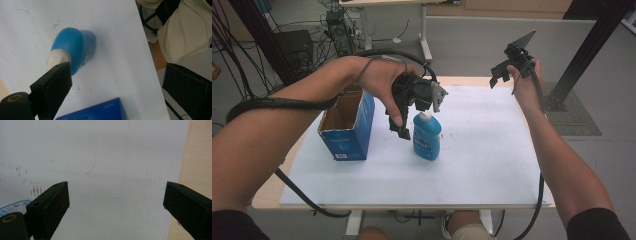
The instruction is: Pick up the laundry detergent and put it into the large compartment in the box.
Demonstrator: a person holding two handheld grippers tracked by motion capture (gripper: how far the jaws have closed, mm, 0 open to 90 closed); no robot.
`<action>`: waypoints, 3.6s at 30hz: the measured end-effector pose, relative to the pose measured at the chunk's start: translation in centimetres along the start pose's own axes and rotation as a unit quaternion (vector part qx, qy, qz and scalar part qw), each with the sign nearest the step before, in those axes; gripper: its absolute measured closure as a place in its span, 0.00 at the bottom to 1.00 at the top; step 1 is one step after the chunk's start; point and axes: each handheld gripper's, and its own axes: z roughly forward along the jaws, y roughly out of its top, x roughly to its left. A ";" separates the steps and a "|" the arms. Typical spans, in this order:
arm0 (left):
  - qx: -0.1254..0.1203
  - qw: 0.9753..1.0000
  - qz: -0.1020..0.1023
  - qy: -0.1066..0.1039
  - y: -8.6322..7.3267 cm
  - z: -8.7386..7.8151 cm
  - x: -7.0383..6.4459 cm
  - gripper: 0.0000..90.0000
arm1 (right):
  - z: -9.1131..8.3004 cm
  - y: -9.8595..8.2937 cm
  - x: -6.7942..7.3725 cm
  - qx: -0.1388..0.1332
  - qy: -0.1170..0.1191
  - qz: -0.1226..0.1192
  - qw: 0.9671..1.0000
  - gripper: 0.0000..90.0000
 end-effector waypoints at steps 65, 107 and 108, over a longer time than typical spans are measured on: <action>-0.001 1.000 0.005 0.029 -0.1 -0.5 3.2 0.10 | -1.1 -1.1 -0.1 0.000 0.004 -0.003 1.000 0.07; -0.003 1.000 0.004 0.007 0.2 3.0 7.6 0.08 | -1.1 -1.2 -1.0 0.004 0.003 0.000 1.000 0.07; -0.003 1.000 0.003 0.005 0.2 3.2 7.7 0.08 | -1.1 -1.1 -1.1 0.005 0.004 0.000 1.000 0.07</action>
